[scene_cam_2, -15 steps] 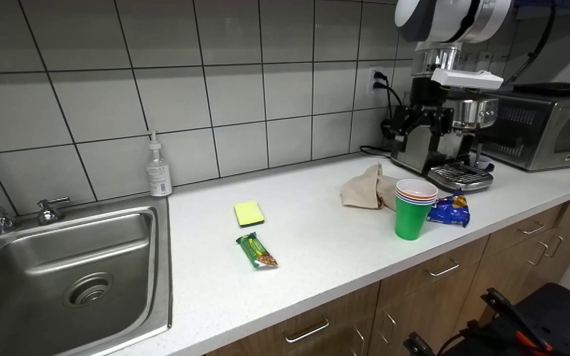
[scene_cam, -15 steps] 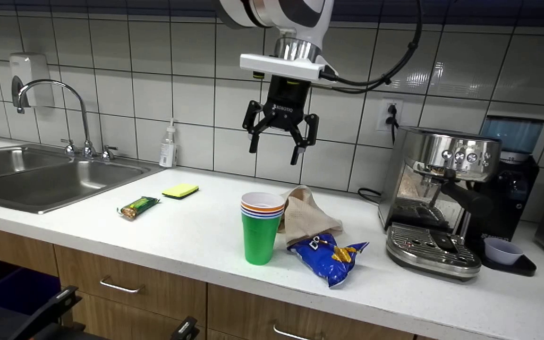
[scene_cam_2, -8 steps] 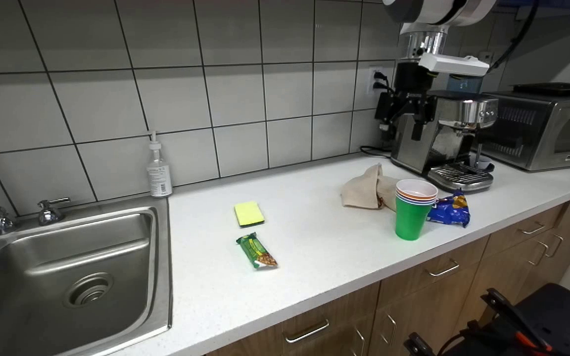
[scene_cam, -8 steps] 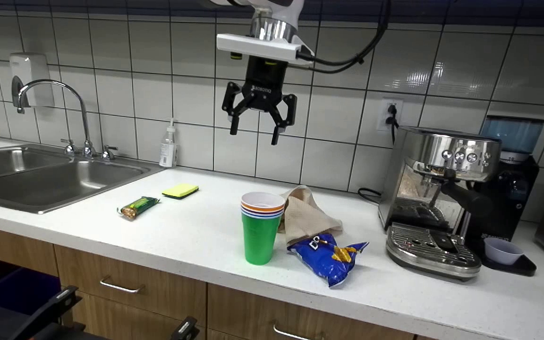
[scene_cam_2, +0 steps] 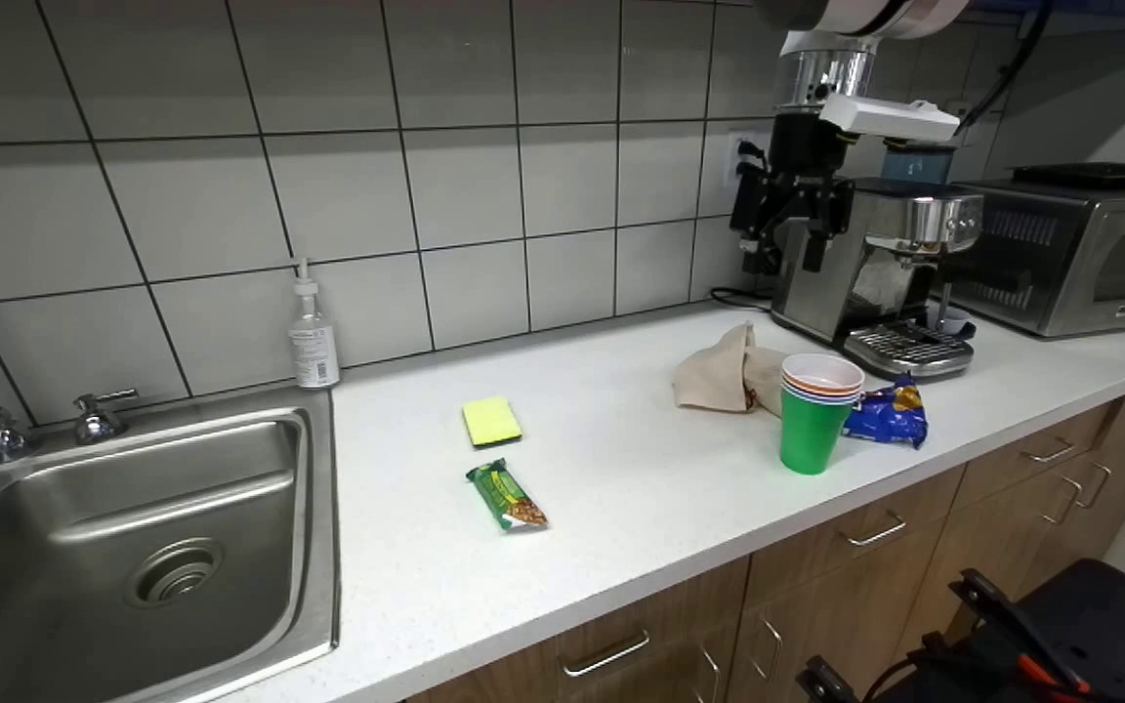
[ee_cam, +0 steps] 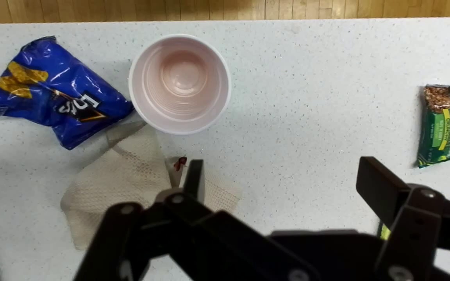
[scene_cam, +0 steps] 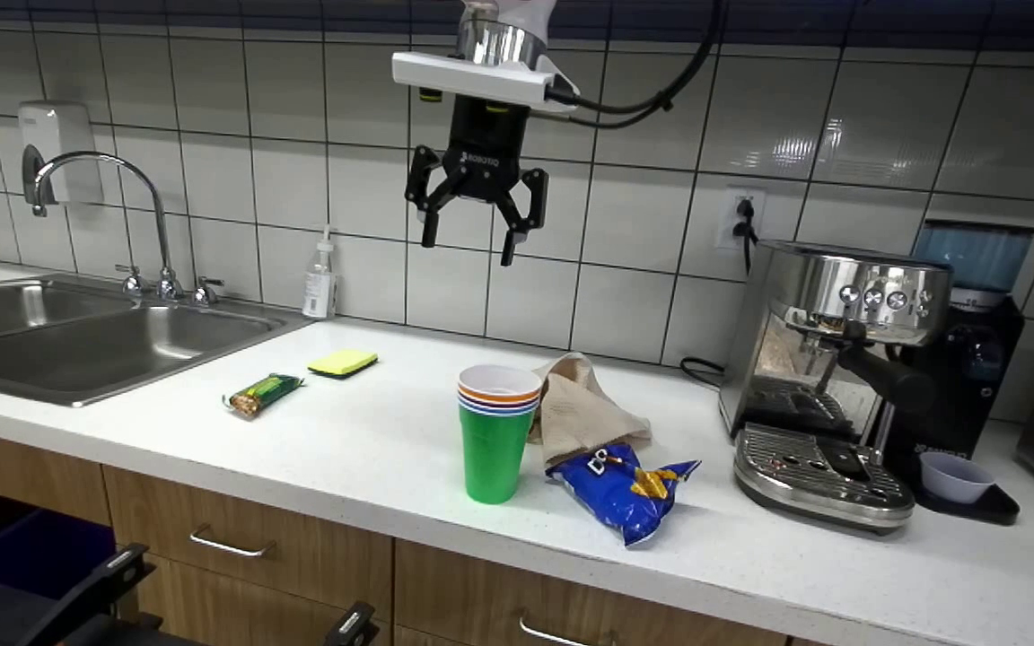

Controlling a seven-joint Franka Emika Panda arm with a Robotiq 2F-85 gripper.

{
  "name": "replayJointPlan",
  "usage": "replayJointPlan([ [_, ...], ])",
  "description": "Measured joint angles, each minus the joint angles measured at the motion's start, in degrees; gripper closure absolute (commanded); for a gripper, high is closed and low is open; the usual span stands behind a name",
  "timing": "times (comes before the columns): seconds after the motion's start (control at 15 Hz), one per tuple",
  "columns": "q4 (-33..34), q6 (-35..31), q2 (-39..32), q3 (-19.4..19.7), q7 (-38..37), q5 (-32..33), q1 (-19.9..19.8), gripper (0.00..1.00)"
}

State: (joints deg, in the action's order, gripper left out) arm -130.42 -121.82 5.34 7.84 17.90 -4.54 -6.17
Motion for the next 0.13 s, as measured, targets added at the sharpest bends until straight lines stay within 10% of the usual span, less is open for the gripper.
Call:
replayJointPlan([
  [0.13,0.0,0.0,0.0,0.0,0.0,0.0,0.0,0.0],
])
